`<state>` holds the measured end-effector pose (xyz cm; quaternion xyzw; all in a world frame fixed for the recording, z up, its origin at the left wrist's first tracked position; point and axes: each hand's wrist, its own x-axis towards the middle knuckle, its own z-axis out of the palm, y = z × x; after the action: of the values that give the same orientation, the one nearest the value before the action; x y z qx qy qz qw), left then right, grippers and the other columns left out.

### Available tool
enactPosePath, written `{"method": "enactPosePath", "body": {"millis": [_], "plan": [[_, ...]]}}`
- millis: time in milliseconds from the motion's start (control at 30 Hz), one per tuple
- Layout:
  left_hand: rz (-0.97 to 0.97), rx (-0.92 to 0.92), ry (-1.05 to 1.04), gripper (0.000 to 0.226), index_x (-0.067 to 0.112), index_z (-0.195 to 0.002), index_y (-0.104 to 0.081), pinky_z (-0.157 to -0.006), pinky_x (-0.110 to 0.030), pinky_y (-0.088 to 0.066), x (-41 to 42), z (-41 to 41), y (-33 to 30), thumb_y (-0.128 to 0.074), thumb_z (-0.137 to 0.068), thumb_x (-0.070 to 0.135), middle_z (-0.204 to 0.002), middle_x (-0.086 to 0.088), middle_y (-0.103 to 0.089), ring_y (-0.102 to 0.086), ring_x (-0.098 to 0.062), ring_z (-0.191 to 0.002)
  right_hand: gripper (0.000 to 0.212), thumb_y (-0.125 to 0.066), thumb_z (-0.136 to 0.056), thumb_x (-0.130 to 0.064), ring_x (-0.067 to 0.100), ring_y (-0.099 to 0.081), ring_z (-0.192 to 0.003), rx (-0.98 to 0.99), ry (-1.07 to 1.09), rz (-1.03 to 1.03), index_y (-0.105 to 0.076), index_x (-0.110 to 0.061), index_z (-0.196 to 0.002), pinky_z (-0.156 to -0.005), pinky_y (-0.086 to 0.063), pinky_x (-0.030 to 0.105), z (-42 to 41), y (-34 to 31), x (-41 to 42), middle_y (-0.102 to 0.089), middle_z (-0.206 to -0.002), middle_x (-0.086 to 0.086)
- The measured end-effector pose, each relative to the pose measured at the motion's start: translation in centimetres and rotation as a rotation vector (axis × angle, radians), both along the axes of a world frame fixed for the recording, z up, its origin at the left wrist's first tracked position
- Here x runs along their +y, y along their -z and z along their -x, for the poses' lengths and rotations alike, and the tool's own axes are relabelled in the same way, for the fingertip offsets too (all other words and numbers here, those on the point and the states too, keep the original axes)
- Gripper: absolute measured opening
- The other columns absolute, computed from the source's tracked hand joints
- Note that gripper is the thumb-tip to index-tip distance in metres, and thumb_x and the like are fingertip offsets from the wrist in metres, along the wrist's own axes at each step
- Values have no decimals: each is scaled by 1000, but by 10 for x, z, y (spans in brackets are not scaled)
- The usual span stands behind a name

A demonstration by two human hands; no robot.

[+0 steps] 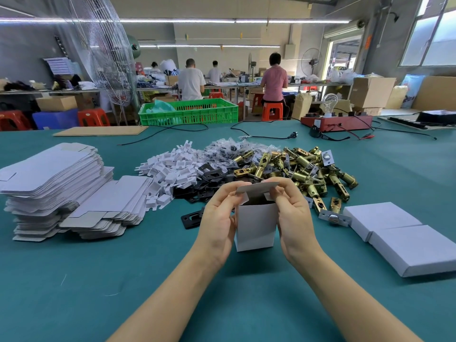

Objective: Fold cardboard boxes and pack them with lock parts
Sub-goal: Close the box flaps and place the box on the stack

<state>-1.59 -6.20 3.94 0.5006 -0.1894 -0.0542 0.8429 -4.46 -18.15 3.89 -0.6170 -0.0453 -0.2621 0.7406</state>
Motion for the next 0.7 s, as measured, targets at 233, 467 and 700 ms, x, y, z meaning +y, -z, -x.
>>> {"method": "enactPosePath", "body": {"millis": [233,467,700], "plan": [[-22,-3,-34,48,21,-71,-73,-61,-26,-51,-2,1,3,-38,-97,0,-94,-6,-71,-64,-17,-81,28,-40,-83,-32,19,-58,-76,3,-58,-73,-66,-22,-79,-64,-45,31,0,6,2,-66,-84,2],[-91,-57,-13,15,22,-78,-70,-67,-31,-46,2,9,7,-62,-71,32,-93,-8,-65,-58,-20,-83,15,-49,-84,-34,2,-55,-76,-6,35,99,-63,-32,-83,-63,-43,16,-1,13,2,-63,-84,-17],[-166,-116,-112,20,35,-99,-67,-81,-31,-49,0,10,11,-65,-80,31,-100,-5,-65,-59,-17,-92,25,-52,-86,-38,-5,-57,-74,0,28,96,-56,-25,-106,-61,-43,9,-1,13,1,-62,-91,-9]]}}
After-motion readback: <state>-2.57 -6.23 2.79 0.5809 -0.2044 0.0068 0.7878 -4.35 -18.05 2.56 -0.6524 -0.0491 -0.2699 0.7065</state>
